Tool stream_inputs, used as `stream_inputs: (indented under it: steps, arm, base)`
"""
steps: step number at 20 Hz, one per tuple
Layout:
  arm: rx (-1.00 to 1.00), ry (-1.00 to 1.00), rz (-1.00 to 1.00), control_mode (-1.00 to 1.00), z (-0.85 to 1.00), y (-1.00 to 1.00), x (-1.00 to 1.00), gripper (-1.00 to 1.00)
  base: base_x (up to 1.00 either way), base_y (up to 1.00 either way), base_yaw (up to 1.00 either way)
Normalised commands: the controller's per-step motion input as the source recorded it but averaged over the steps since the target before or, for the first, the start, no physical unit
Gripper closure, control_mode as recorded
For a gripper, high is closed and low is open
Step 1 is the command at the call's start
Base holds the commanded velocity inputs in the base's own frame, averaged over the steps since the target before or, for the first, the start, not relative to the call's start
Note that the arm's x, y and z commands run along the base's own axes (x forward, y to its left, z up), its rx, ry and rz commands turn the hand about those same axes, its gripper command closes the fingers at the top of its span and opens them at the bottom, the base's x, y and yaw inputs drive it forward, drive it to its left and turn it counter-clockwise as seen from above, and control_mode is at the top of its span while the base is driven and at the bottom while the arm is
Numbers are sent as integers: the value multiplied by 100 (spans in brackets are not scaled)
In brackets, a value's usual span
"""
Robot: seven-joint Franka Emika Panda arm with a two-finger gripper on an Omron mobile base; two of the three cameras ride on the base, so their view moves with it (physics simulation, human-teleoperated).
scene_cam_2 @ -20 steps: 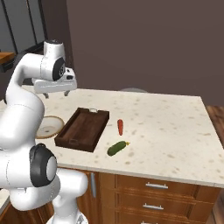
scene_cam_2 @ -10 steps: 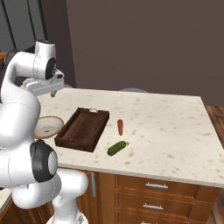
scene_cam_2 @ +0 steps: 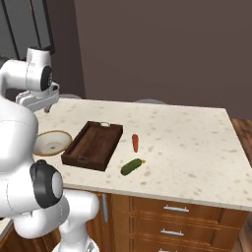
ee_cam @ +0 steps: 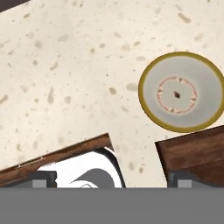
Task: Place the two vegetables and bowl onto the tray for setting up a vegetable dip station.
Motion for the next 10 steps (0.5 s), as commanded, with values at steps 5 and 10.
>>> stream_inputs:
  steps: [5, 10]
  arm:
    - [0, 0, 2, -100, -4, 17, -32, -100]
    - [0, -2, 0, -100, -10, 16, -37, -100]
  base:
    - [0, 0, 0]
    - [0, 0, 0]
